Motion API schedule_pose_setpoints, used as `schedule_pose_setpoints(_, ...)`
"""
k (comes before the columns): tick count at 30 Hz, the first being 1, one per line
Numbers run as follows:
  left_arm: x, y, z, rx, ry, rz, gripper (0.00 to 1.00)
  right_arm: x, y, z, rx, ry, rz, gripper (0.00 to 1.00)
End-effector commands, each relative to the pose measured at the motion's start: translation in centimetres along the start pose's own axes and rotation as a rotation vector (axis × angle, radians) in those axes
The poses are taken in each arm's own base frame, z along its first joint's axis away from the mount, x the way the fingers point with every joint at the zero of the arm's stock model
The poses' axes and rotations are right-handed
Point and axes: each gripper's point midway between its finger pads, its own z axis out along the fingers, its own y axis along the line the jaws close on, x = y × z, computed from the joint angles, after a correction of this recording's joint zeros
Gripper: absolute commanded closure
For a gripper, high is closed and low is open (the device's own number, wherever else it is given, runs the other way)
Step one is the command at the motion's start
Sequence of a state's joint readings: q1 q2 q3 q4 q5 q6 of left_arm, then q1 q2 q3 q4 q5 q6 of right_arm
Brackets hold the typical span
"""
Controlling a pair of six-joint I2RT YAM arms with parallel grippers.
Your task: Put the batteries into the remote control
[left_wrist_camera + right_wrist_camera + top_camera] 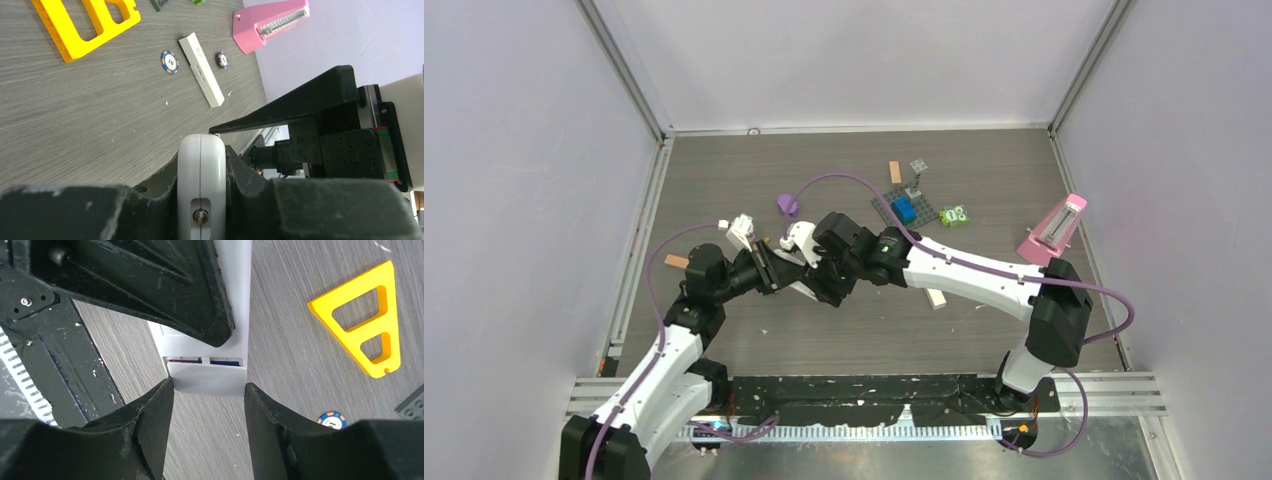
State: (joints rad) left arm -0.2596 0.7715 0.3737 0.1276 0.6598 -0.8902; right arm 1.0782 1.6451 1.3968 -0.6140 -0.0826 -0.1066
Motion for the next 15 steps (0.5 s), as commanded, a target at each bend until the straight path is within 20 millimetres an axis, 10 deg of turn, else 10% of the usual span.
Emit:
schedule_pose_setpoints(1,-1.6,-0.7,0.5,0.03,-0.08,-0.021,1.0,-1.4,0.4,0.8,0.002,-0.084,0.09,0.44)
schedule_pose_setpoints(15,-0.7,6.8,-0.1,-0.298,-0.101,0.005,1.0,3.6,-0.5,1.8,0.025,0.006,0.063,0.44)
